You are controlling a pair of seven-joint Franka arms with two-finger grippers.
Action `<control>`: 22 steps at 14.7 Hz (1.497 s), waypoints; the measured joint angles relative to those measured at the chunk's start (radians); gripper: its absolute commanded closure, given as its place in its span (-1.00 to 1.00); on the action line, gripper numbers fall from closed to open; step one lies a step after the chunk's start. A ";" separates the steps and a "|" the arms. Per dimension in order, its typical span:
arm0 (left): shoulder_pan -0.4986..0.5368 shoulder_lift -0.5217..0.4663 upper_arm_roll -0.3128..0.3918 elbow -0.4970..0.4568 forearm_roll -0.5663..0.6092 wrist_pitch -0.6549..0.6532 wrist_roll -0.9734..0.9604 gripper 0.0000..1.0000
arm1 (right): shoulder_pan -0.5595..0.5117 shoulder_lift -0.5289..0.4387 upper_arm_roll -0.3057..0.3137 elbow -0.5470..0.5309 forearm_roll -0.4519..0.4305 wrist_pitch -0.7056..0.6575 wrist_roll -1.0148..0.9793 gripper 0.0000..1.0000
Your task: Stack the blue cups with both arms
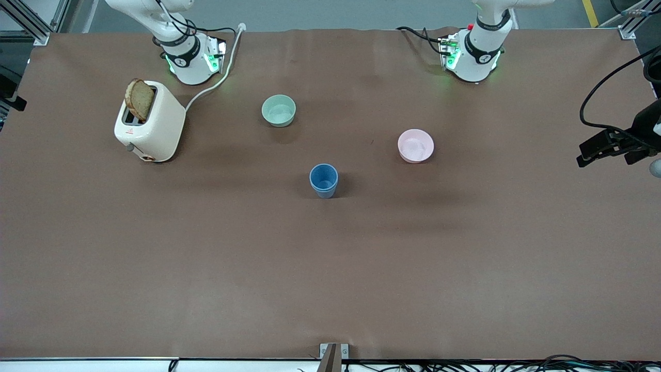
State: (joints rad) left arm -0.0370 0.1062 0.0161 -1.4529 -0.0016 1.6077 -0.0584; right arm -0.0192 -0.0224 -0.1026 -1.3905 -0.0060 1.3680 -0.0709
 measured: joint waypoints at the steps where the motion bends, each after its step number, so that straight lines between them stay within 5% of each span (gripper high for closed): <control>1: 0.000 0.000 0.000 0.000 0.000 -0.004 0.000 -1.00 | -0.008 0.002 0.012 0.000 0.000 0.001 0.000 -1.00; 22: -0.006 0.000 -0.008 0.012 0.000 -0.018 0.000 -1.00 | -0.035 0.002 0.050 0.000 0.000 0.008 -0.001 -1.00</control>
State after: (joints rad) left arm -0.0428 0.1059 0.0082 -1.4409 -0.0016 1.5901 -0.0585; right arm -0.0541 -0.0206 -0.0522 -1.3904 -0.0059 1.3765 -0.0720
